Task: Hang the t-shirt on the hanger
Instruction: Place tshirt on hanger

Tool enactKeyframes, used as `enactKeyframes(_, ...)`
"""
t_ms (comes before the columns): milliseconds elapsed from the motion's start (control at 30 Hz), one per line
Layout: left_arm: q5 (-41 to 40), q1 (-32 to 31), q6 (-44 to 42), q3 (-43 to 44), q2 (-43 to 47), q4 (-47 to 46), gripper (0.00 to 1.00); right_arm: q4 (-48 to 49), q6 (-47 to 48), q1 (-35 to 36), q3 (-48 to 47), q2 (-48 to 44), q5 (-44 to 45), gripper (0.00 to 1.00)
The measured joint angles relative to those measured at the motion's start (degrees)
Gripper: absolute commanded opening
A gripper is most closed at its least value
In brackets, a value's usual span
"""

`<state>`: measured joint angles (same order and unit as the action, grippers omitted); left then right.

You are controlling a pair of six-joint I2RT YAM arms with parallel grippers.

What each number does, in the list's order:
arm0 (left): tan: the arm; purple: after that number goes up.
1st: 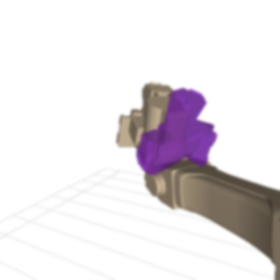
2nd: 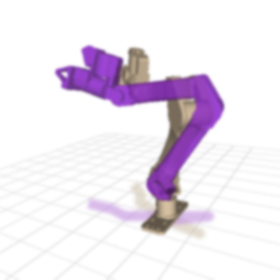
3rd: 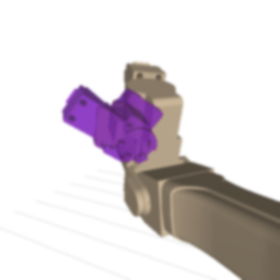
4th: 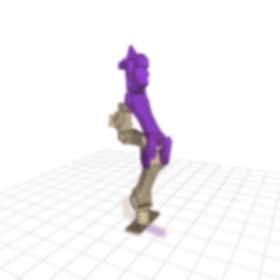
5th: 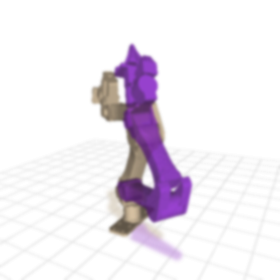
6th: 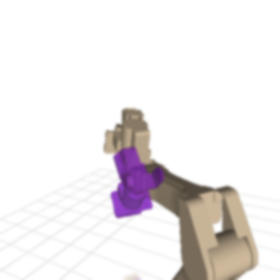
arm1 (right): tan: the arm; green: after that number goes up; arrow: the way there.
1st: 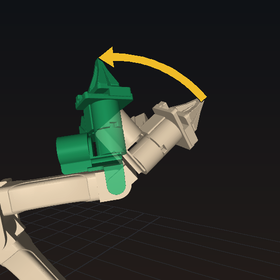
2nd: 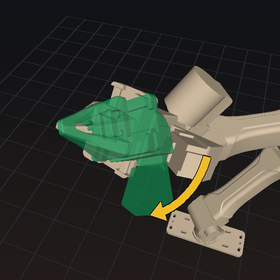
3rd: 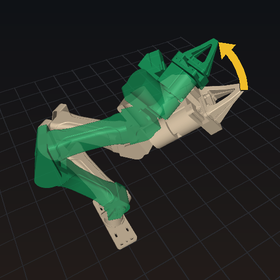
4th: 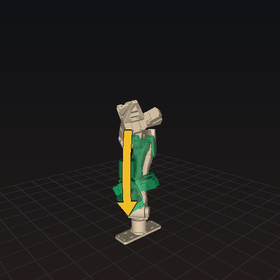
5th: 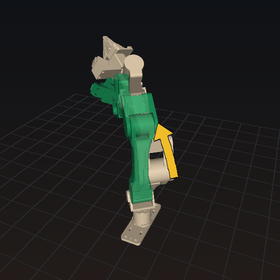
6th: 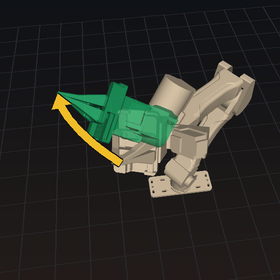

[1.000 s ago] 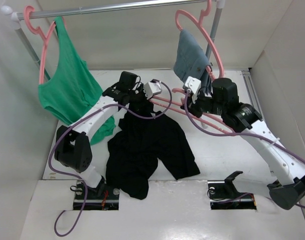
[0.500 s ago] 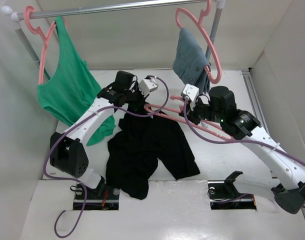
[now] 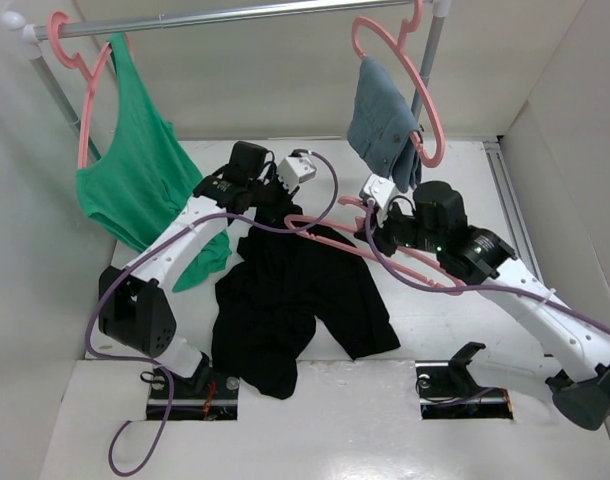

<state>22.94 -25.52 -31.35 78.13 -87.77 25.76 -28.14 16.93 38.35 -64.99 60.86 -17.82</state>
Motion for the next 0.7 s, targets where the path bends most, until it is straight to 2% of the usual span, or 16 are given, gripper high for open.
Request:
enactKeyframes(433, 5.7, 0.0, 2.3, 2.4, 3.2, 2.9, 0.0, 7.4, -0.2, 0.0, 0.3, 6.9, 1.0, 0.0)
enactKeyframes(700, 11.4, -0.3, 4.7, 12.5, 3.3, 4.8, 0.0, 17.2, -0.2, 0.2, 0.2, 10.3, 0.7, 0.0)
